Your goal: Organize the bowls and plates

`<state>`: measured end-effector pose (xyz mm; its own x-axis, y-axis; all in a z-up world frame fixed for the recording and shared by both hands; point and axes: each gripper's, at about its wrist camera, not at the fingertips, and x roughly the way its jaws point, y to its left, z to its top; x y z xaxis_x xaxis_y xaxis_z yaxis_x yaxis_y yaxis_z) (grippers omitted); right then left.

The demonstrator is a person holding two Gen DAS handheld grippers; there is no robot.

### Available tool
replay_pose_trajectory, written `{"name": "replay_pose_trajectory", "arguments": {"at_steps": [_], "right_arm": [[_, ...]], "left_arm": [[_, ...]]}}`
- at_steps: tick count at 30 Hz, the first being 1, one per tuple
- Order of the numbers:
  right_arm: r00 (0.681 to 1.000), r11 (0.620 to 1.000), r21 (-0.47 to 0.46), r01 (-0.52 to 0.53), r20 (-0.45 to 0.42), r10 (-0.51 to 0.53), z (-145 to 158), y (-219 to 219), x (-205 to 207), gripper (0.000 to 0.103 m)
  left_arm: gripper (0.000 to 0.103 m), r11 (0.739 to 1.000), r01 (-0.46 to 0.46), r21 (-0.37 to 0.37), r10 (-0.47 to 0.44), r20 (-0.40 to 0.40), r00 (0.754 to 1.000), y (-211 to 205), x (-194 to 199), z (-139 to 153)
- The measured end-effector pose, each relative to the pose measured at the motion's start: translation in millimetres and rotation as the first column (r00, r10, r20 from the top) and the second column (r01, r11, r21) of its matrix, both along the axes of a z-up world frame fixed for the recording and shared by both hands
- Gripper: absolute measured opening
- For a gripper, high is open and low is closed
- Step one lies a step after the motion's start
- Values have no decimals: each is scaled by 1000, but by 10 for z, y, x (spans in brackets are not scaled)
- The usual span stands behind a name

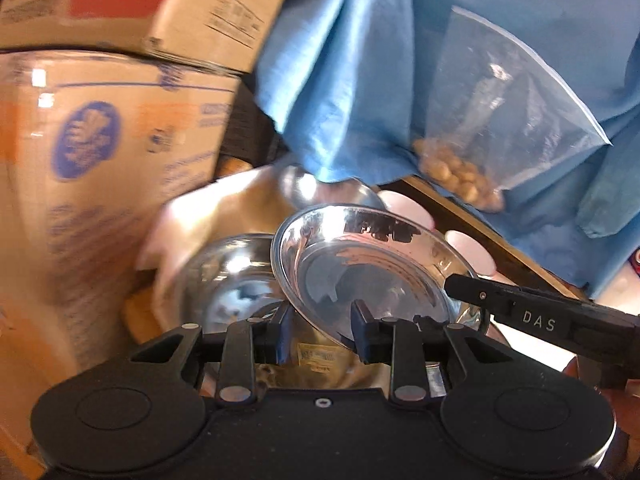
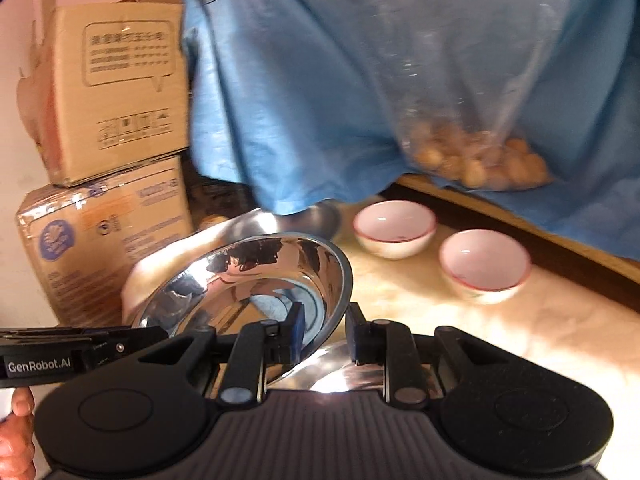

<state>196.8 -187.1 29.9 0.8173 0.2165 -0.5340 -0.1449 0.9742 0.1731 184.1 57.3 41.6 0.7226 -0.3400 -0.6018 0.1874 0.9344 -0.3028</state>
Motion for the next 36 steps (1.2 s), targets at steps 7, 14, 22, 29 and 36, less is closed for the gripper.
{"name": "replay_pose_trajectory", "arguments": {"at_steps": [7,14,22,29,36], "right_arm": [[998,998,7,-60,-17,60,-67,275,5,25],[993,994,-24,-111,-40,110,-179,526,46,25],[993,989,-90,-113,-52,109,-210,618,49,28],[993,986,-121,-115,-56,109,-252,664,72,30],[994,979,-171,-107,-44,101,-277,729,63,37]], "left_arm": [[32,999,-49,12,49,-11,999,271,-108,-45],[31,994,-98,40,99,-31,995,434,-128,-122],[31,993,-85,78,89,-52,995,415,-110,-184],[31,992,-94,86,100,-62,993,416,-68,-226],[31,990,-104,95,111,-67,992,424,-57,-228]]}}
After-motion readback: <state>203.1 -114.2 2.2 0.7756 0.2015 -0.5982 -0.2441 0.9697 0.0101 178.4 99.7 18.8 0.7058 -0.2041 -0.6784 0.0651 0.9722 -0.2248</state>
